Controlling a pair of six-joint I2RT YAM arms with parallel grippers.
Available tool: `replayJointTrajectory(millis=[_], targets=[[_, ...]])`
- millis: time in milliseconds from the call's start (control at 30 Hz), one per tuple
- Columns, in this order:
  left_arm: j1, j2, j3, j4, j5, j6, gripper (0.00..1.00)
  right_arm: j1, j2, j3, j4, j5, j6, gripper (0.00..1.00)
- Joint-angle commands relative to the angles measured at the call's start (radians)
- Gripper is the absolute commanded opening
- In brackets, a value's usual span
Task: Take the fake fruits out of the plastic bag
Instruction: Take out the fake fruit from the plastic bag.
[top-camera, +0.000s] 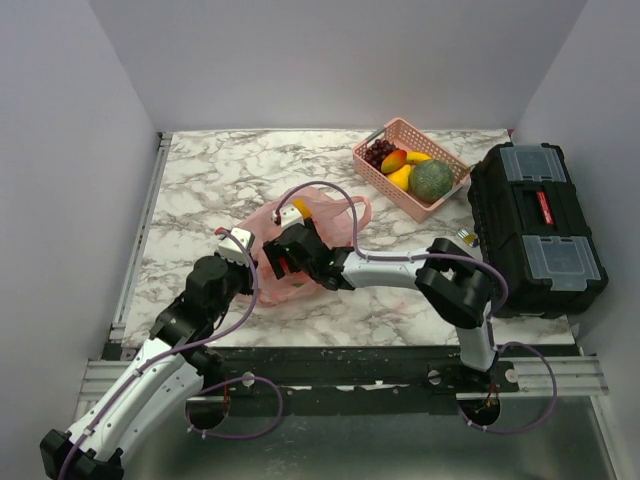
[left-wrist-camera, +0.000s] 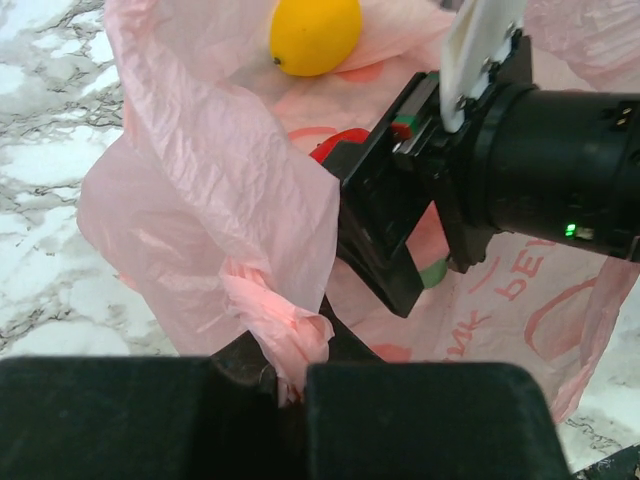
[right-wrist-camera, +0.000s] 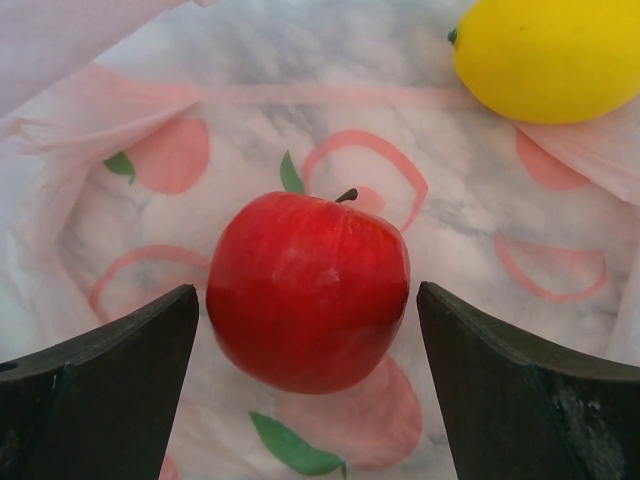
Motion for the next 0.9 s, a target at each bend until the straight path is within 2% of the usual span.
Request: replayJointTrajectory(millis=[0,133,333,533,600,800,867], targets=[[0.009,0.007,0.028,0.014,0.041,0.006,0.0,0.005,0.053,0.039,0.048,0.059,-0.019,0.92],[0.013,0.015,0.033,0.015,0.056,0.002,0.0,0.005,0.058,0.023,0.085,0.066,-0.03,0.87],[0.019,0.008,0.028,0.017,0.057,0.001,0.0,0.006,0.073,0.028,0.093,0.026,-0.038,0.67],[0.025,0.044,0.03,0.019,0.05,0.002,0.0,0.005,0.033,-0.003,0.096,0.012,-0.026,0.32],[0.028,0.056,0.036,0.013,0.042,0.002,0.0,0.005,0.008,-0.02,0.095,0.002,-0.027,0.26],[0.031,0.058,0.027,0.023,0.014,-0.002,0.0,0.005,-0.1,-0.072,0.094,-0.013,-0.023,0.12],[0.032,0.063,0.029,0.025,0.004,0.0,0.0,0.006,-0.15,-0.095,0.108,-0.032,-0.021,0.1]])
